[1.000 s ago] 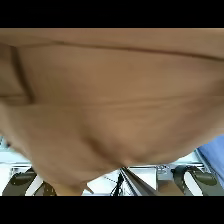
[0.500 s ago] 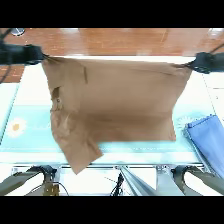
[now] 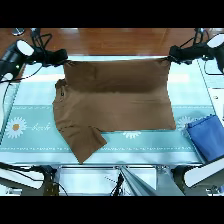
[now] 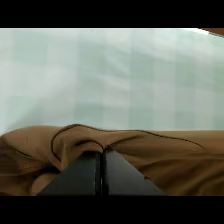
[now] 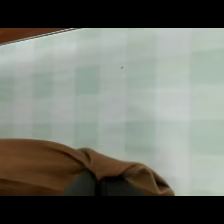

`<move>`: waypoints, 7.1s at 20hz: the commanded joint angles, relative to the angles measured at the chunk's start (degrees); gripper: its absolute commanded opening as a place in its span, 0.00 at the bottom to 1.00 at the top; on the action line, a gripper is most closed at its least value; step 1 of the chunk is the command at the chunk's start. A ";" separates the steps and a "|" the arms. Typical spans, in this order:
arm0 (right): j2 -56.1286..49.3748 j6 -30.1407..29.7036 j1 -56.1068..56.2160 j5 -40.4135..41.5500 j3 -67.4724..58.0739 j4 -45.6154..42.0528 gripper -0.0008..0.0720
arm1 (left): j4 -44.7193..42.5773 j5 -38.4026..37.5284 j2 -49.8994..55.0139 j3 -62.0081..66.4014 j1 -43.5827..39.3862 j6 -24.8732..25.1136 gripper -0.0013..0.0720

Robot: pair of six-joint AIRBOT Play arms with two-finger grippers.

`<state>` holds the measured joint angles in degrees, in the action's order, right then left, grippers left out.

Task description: Fold the shirts.

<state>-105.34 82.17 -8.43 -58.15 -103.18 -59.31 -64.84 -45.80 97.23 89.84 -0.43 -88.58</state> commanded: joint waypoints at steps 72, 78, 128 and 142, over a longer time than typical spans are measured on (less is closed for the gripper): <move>29.83 -5.42 -12.70 -6.73 61.94 6.40 0.11 | 30.25 -17.51 -33.75 -69.77 15.17 26.38 0.04; 29.24 -7.02 -12.46 -10.71 49.70 5.27 0.04 | 30.21 -22.01 -32.92 -55.08 15.08 25.14 0.04; 40.74 -8.44 -9.14 -23.91 38.58 0.33 0.04 | 18.12 0.55 -24.04 -34.42 -23.78 10.86 0.04; 62.58 -0.39 -9.09 -23.17 46.40 1.68 0.04 | 24.85 -5.29 17.05 6.47 -51.78 4.09 0.04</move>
<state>-43.62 80.75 -17.54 -82.54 -56.99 -58.30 -42.70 -49.80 110.56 93.69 -48.51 -83.72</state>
